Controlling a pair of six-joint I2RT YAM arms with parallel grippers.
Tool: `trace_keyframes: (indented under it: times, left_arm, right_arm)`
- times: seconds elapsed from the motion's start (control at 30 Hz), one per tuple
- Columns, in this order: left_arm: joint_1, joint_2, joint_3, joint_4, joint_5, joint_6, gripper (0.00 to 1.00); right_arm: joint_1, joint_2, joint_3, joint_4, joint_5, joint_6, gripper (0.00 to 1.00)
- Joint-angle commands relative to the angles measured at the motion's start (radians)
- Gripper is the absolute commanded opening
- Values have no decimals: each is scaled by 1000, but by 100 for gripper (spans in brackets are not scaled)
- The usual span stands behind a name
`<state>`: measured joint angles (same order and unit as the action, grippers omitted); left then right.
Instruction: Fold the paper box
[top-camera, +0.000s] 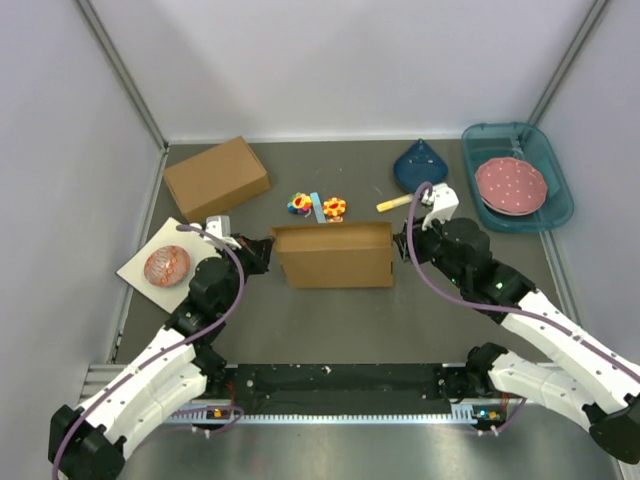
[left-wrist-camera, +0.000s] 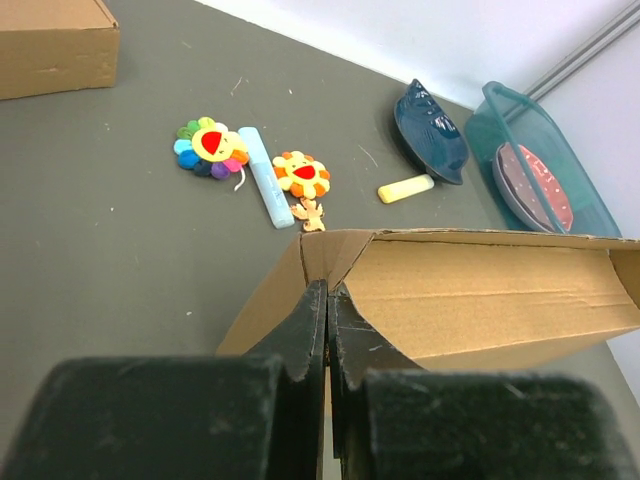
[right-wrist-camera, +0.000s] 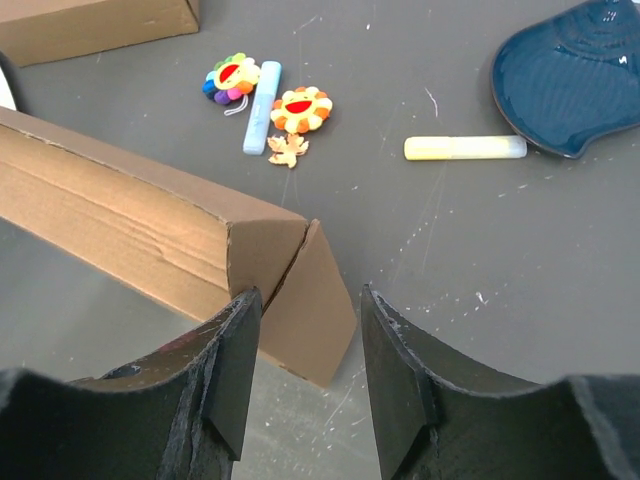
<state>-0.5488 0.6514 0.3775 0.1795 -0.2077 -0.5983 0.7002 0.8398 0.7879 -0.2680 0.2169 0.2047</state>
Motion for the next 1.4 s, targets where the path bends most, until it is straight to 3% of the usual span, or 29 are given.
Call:
trace_keyframes:
  times: [0.0,0.43,0.67,1.27,1.37]
  left_arm:
    - [-5,48,4,-216,22,31,0]
    - [-20,96,98,-227,24,37,0]
    - [-33,116,109,-215,22,35,0]
    - [-45,110,115,-221,14,49,0]
    - [-45,109,115,-221,14,49,0]
  right_arm:
    - [9,24,60,64,-2,-16,46]
    - [9,-100,68,44,22,-24,55]
    - [7,-99,39,23,-33,-5,54]
    - [9,-19,34,4,-40,-16,42]
    - [9,-10,30,3,-37,-19,36]
